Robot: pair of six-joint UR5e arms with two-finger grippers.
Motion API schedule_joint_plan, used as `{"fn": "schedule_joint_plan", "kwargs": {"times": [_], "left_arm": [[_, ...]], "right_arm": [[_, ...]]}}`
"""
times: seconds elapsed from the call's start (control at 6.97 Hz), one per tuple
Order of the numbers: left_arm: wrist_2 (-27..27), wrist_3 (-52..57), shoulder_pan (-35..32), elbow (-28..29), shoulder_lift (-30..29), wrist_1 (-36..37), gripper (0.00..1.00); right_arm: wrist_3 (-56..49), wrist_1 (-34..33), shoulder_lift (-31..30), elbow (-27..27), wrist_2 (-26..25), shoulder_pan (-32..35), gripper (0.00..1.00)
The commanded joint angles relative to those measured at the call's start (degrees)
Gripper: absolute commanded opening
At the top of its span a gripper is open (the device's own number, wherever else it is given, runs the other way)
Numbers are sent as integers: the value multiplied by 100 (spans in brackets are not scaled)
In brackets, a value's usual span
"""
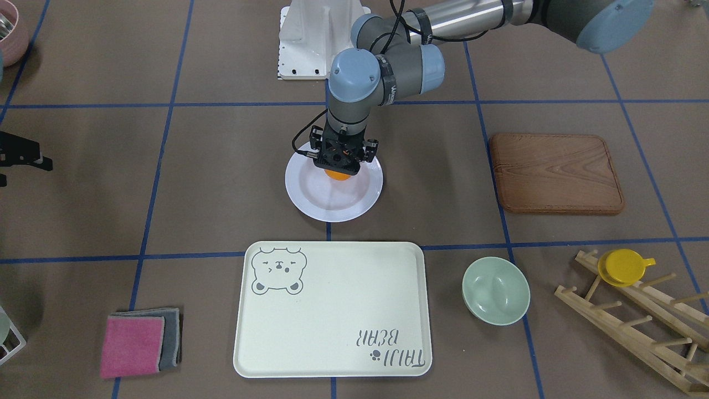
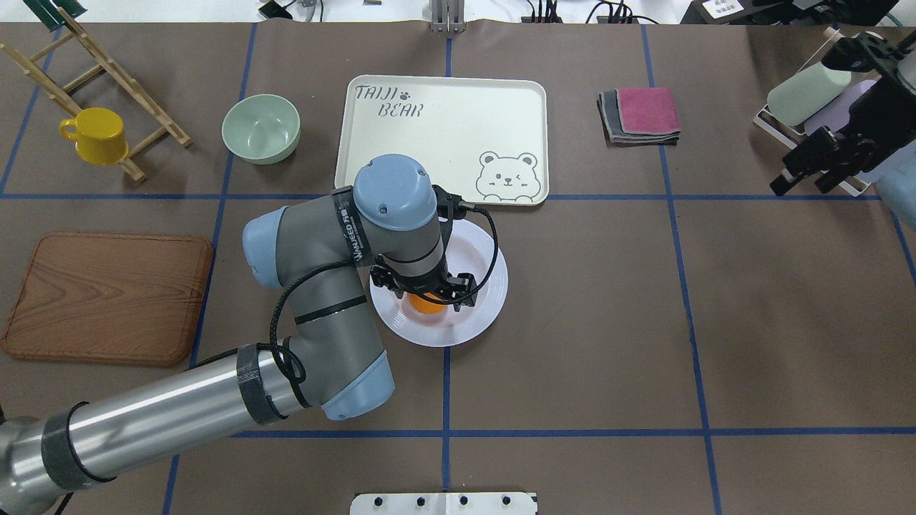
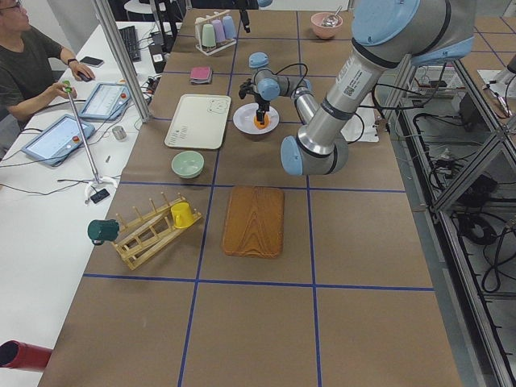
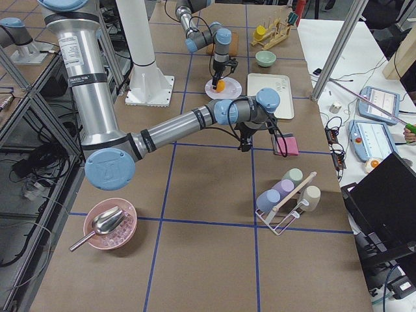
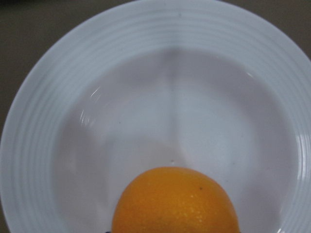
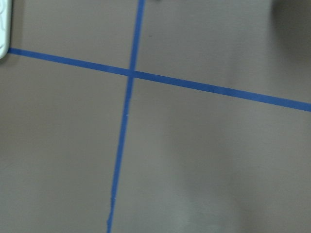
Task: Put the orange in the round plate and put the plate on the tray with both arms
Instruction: 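Carry the orange with the left gripper and lower it into the white plate, then release the orange and lift the left gripper away while the right arm moves in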
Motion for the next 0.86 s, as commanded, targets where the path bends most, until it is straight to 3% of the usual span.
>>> {"fn": "schedule_joint_plan", "kwargs": {"times": [0.0, 0.29, 0.72], "left_arm": [[-349, 236, -449, -142, 51, 52, 99], [-911, 927, -1116, -482, 532, 70, 99], [-1441, 1835, -1848, -599, 1053, 70, 99]], "right_arm": [[222, 11, 700, -388, 569, -241, 100], [223, 604, 897, -819, 1132, -452, 100], [223, 696, 1535, -1398, 1869, -637, 100]]}}
